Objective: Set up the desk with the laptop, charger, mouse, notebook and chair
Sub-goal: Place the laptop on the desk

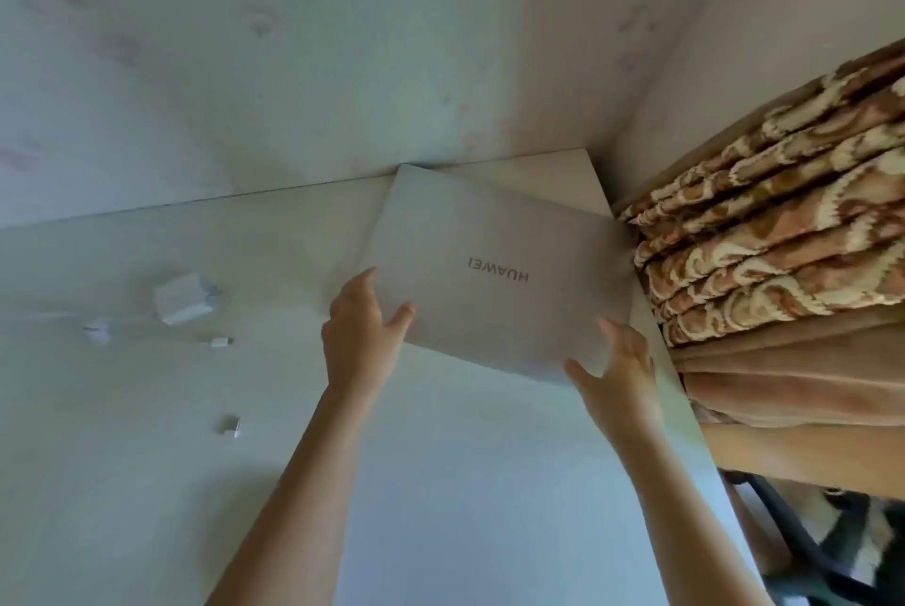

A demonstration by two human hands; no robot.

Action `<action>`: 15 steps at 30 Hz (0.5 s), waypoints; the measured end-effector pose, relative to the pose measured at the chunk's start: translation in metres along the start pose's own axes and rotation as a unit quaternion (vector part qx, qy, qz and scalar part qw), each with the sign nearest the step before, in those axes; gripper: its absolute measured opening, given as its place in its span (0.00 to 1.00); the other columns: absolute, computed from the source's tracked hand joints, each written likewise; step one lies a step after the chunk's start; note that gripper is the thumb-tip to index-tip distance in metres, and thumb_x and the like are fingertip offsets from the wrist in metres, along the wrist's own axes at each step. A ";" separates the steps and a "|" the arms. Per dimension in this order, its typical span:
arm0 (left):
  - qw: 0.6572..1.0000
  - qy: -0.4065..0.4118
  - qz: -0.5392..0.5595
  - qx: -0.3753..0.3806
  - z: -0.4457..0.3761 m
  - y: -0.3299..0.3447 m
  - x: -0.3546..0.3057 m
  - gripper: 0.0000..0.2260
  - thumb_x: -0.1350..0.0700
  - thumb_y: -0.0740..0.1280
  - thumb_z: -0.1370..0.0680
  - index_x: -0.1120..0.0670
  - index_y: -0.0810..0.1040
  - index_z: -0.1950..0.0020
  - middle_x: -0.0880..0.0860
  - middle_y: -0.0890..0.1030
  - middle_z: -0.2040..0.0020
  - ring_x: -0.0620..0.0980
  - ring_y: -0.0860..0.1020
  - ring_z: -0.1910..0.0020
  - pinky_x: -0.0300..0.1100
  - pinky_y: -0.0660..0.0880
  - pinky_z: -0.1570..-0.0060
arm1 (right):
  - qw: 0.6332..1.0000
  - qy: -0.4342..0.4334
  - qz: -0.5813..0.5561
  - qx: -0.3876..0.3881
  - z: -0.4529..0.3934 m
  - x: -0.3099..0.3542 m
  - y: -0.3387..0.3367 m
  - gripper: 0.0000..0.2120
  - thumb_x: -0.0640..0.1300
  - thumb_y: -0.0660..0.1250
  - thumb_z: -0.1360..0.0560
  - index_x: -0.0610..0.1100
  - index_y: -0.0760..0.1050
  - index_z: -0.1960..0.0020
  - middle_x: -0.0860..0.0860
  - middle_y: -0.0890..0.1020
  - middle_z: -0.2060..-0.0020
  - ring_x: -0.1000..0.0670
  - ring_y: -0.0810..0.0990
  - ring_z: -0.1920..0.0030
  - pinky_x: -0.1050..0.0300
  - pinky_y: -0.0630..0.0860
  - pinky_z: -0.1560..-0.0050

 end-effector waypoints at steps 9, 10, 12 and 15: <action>0.996 -0.068 0.057 0.021 -0.047 0.019 0.017 0.35 0.46 0.72 0.28 0.57 0.64 0.27 0.59 0.70 0.31 0.58 0.68 0.32 0.50 0.66 0.36 | 0.993 0.113 0.024 0.012 -0.040 -0.014 0.015 0.49 0.55 0.76 0.36 0.51 0.50 0.25 0.44 0.59 0.26 0.37 0.62 0.30 0.41 0.68 0.38; 0.996 -0.070 0.062 0.012 -0.048 0.019 0.016 0.35 0.45 0.73 0.29 0.57 0.64 0.27 0.60 0.70 0.32 0.60 0.68 0.33 0.51 0.66 0.37 | 0.994 0.108 0.014 0.011 -0.041 -0.013 0.017 0.49 0.54 0.77 0.38 0.51 0.52 0.26 0.44 0.62 0.28 0.37 0.63 0.32 0.42 0.68 0.39; 0.993 -0.097 0.064 0.004 -0.051 0.018 0.013 0.37 0.43 0.74 0.31 0.56 0.65 0.28 0.60 0.70 0.34 0.62 0.68 0.34 0.52 0.67 0.38 | 0.994 0.109 0.005 0.000 -0.043 -0.008 0.020 0.49 0.53 0.79 0.40 0.51 0.56 0.27 0.43 0.65 0.31 0.37 0.65 0.35 0.44 0.68 0.40; 0.986 -0.160 0.048 0.023 -0.056 0.018 0.010 0.42 0.39 0.75 0.35 0.54 0.64 0.28 0.60 0.68 0.35 0.62 0.66 0.34 0.54 0.67 0.39 | 0.993 0.119 -0.012 -0.013 -0.044 -0.005 0.021 0.49 0.51 0.80 0.42 0.53 0.58 0.28 0.43 0.68 0.34 0.36 0.66 0.37 0.44 0.67 0.40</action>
Point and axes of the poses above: each hand's wrist, its own z-axis away from the middle knuckle, its own y-axis out of the palm, x = y × z, the point moved 4 cm from there along -z, towards the middle knuckle
